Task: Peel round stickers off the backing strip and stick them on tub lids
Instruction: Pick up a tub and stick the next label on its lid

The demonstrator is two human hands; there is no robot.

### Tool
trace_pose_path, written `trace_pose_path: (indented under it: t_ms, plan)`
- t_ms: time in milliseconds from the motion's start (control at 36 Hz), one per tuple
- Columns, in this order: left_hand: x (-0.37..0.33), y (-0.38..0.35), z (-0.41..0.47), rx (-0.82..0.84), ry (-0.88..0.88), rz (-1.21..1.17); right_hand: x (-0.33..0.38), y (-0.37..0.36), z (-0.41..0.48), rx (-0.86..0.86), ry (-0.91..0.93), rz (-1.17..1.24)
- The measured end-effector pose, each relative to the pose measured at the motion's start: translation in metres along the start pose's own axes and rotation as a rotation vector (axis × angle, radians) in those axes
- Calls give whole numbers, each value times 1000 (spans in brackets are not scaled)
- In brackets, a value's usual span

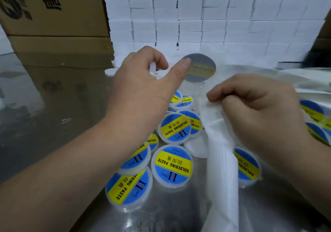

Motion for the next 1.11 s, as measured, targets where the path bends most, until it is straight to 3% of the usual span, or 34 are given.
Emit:
trace_pose_path:
  t_ms: [83,194,361,556,667,750,889,1111]
  plan:
    - [-2,-1,-2,7,-18,52,-20,-2,-2,-26,-241,297]
    - [-9,-2,-3,10,-81,120,-36,-3,-3,-44,-374,388]
    - [-17,-7,-7,69,-184,168,-43,-1,-5,-116,-437,389]
    - [-9,-13,-2,96,-166,260,-47,5,-4,-174,-383,292]
    - [9,-5,10,45,77,-60,-53,14,-1,-255,-415,369]
    - [19,-14,8,72,242,-390,-45,2,-3,-146,-394,397]
    - [13,-21,5,147,226,-605,-34,-21,-6,73,-364,393]
    - [14,-44,-5,388,369,-810,-25,-28,-7,137,-352,502]
Point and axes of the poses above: each hand's wrist, its own z-axis towards the middle knuckle, its own y-axis out of the back of the hand, x = y × z, the point moved 9 cm from there along z, towards the middle knuckle, and after that the axes turned 3 degrees about y, right-handed, at the moved point
